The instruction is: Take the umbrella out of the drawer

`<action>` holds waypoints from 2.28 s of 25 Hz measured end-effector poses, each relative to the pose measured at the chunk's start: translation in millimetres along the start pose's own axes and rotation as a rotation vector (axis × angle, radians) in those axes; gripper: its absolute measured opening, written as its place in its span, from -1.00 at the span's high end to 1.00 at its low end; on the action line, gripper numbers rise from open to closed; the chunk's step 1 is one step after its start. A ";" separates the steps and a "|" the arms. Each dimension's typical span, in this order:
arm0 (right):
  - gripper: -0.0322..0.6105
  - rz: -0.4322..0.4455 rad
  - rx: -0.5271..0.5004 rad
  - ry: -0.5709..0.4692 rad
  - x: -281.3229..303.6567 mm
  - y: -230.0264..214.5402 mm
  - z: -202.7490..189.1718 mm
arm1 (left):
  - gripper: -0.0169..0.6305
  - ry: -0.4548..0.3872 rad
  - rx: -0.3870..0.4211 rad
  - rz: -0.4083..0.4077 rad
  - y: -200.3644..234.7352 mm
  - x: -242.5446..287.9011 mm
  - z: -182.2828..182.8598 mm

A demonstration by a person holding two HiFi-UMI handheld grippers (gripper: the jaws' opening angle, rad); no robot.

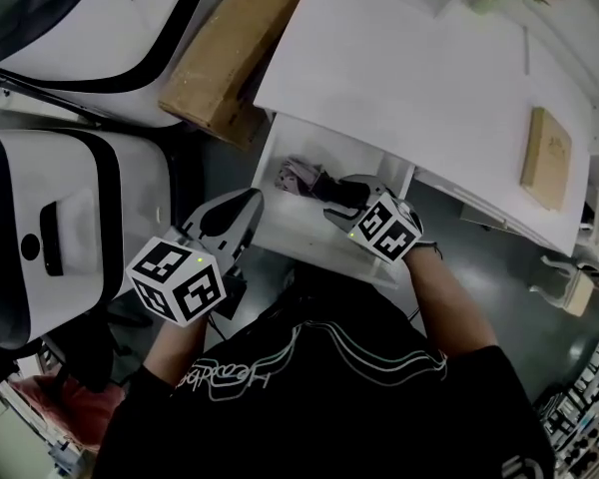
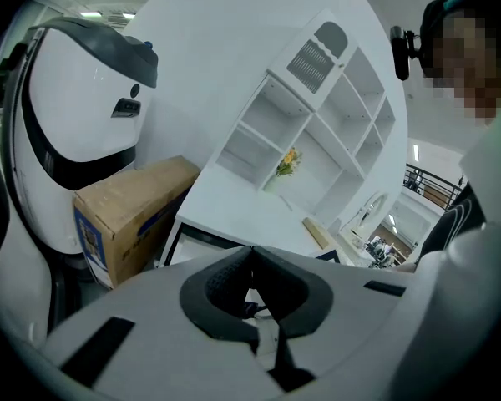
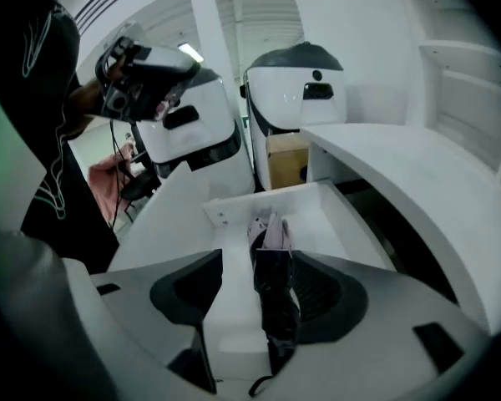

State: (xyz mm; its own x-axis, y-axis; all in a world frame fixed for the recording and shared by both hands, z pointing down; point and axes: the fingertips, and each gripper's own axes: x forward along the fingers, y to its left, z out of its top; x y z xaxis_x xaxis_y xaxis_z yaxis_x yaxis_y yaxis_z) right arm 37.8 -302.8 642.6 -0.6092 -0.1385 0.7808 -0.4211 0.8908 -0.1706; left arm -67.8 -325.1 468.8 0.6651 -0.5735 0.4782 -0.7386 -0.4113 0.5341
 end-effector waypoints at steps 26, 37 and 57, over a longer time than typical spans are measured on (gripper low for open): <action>0.11 0.008 -0.198 0.465 119.8 -37.9 -81.6 | 0.89 0.046 -0.114 0.071 60.2 17.8 -17.5; 0.20 -0.011 -0.197 0.486 116.0 -40.3 -80.9 | 0.89 0.046 -0.115 0.066 55.9 17.5 -20.5; 0.23 -0.074 -0.043 0.401 47.1 -1.1 -40.9 | 0.89 -0.018 -0.065 0.010 18.9 -42.8 -25.5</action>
State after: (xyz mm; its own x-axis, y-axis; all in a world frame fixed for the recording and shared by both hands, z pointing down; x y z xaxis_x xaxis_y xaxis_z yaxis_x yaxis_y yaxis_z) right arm 37.1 -292.5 704.1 -0.2646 -0.0312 0.9638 -0.4202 0.9033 -0.0861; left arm -107.4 -290.2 476.2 0.6549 -0.5905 0.4716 -0.7365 -0.3588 0.5735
